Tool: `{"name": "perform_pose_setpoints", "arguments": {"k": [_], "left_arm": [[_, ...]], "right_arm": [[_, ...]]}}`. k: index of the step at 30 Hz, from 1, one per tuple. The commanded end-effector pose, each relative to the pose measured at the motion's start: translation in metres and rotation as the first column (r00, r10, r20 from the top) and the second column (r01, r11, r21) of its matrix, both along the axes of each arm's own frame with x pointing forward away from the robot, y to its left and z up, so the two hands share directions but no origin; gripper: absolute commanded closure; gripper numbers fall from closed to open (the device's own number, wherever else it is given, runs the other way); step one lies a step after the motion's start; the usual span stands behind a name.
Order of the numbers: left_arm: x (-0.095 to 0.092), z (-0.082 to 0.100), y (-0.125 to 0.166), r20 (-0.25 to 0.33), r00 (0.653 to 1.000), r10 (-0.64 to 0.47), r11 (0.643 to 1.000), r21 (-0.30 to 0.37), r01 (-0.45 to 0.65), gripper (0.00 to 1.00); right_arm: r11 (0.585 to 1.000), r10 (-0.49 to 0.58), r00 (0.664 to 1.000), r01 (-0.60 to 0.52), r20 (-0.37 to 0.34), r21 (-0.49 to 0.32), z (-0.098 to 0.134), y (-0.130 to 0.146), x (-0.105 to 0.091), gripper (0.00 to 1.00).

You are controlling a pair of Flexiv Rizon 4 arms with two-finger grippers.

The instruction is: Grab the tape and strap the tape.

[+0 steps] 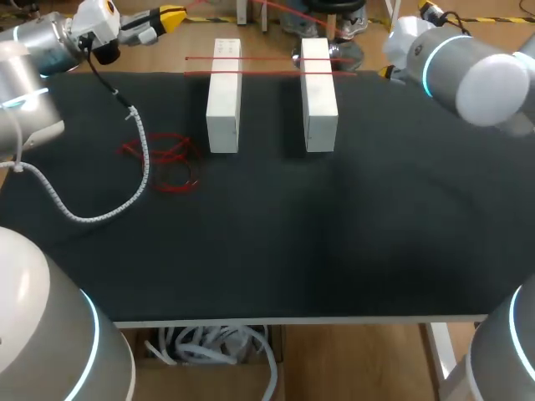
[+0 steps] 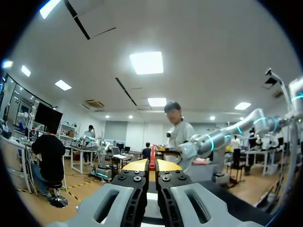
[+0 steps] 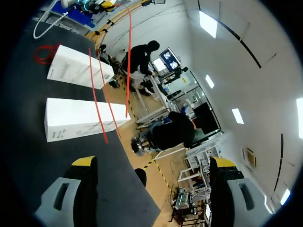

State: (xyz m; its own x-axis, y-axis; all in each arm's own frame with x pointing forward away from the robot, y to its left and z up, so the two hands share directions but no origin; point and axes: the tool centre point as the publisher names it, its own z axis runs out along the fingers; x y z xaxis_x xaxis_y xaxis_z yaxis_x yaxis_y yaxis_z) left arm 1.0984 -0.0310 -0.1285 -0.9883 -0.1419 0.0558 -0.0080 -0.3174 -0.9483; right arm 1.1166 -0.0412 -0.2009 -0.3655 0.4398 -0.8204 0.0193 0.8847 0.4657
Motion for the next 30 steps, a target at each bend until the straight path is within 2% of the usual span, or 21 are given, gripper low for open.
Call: {"name": "perform_pose_setpoints", "arguments": {"k": [1, 6, 9, 10, 11, 12, 13, 15, 16, 17, 18, 20, 21, 23, 24, 26, 27, 28, 29, 30], "left_arm": [[0.000, -0.001, 0.000, 0.002, 1.000, 0.001, 1.000, -0.002, -0.001, 1.00], [0.000, -0.001, 0.000, 0.002, 1.000, 0.001, 1.000, -0.002, -0.001, 1.00], [0.000, -0.001, 0.000, 0.002, 1.000, 0.001, 1.000, -0.002, -0.001, 1.00], [0.000, -0.001, 0.000, 0.002, 1.000, 0.001, 1.000, -0.002, -0.001, 1.00], [0.000, -0.001, 0.000, 0.002, 1.000, 0.001, 1.000, -0.002, -0.001, 1.00], [0.000, -0.001, 0.000, 0.002, 1.000, 0.001, 1.000, -0.002, -0.001, 1.00], [0.000, -0.001, 0.000, 0.002, 1.000, 0.001, 1.000, -0.002, -0.001, 1.00], [0.000, -0.001, 0.000, 0.002, 1.000, 0.001, 1.000, -0.002, -0.001, 1.00], [0.000, -0.001, 0.000, 0.002, 1.000, 0.001, 1.000, -0.002, -0.001, 1.00], [0.000, -0.001, 0.000, 0.002, 1.000, 0.001, 1.000, -0.002, -0.001, 1.00], [0.000, -0.001, 0.000, 0.002, 1.000, 0.001, 1.000, -0.002, -0.001, 1.00], [0.000, -0.001, 0.000, 0.002, 1.000, 0.001, 1.000, -0.002, -0.001, 1.00], [0.000, -0.001, 0.000, 0.002, 1.000, 0.001, 1.000, -0.002, -0.001, 1.00], [0.000, -0.001, 0.000, 0.002, 1.000, 0.001, 1.000, -0.002, -0.001, 1.00], [0.000, -0.001, 0.000, 0.002, 1.000, 0.001, 1.000, -0.002, -0.001, 1.00], [0.000, -0.001, 0.000, 0.002, 1.000, 0.001, 1.000, -0.002, -0.001, 1.00], [0.000, -0.001, 0.000, 0.002, 1.000, 0.001, 1.000, -0.002, -0.001, 1.00], [0.000, -0.001, 0.000, 0.002, 1.000, 0.001, 1.000, -0.002, -0.001, 1.00], [0.000, -0.001, 0.000, 0.002, 1.000, 0.001, 1.000, -0.002, -0.001, 1.00], [0.000, -0.001, 0.000, 0.002, 1.000, 0.001, 1.000, -0.002, -0.001, 1.00]], "right_arm": [[0.997, -0.068, 0.995, 0.071, 0.074, -0.028, -0.001, 0.009, -0.001, 0.00], [0.997, -0.052, 0.994, 0.057, 0.096, -0.051, 0.001, 0.016, -0.001, 0.00], [0.999, -0.037, 0.995, 0.039, 0.098, -0.021, 0.003, 0.018, -0.002, 0.00], [1.000, -0.030, 0.996, 0.030, 0.089, -0.008, 0.002, 0.018, -0.003, 0.00], [0.999, -0.018, 0.997, 0.016, 0.076, 0.033, 0.002, 0.019, -0.003, 0.00], [0.993, 0.027, 0.998, -0.033, 0.057, 0.111, 0.003, 0.019, -0.005, 0.00], [0.991, 0.035, 0.998, -0.041, 0.047, 0.130, 0.004, 0.019, -0.006, 0.00], [0.967, 0.086, 0.996, -0.086, 0.008, 0.242, 0.005, 0.019, -0.010, 0.00], [0.937, 0.119, 0.992, -0.103, -0.029, 0.335, 0.005, 0.019, -0.011, 0.00], [0.934, 0.105, 0.992, -0.077, -0.063, 0.348, 0.006, 0.018, -0.013, 0.00], [0.917, 0.101, 0.991, -0.057, -0.091, 0.396, 0.004, 0.017, -0.012, 0.00], [0.850, 0.126, 0.979, -0.023, -0.162, 0.526, 0.003, 0.015, -0.010, 0.00], [0.866, 0.101, 0.982, -0.006, -0.162, 0.500, 0.003, 0.014, -0.009, 0.00], [0.836, 0.113, 0.981, -0.009, -0.156, 0.549, 0.004, 0.015, -0.009, 0.00], [0.791, 0.121, 0.978, 0.009, -0.171, 0.612, 0.006, 0.017, -0.010, 0.00], [0.729, 0.121, 0.963, 0.078, -0.240, 0.680, 0.008, 0.017, -0.009, 0.00], [0.666, 0.145, 0.951, 0.111, -0.274, 0.737, 0.009, 0.016, -0.007, 0.00], [0.677, 0.143, 0.941, 0.132, -0.306, 0.724, 0.009, 0.016, -0.007, 0.00], [0.647, 0.142, 0.937, 0.157, -0.321, 0.746, 0.009, 0.018, -0.006, 0.00], [0.655, 0.151, 0.935, 0.149, -0.322, 0.740, 0.010, 0.018, -0.005, 0.00]]}}
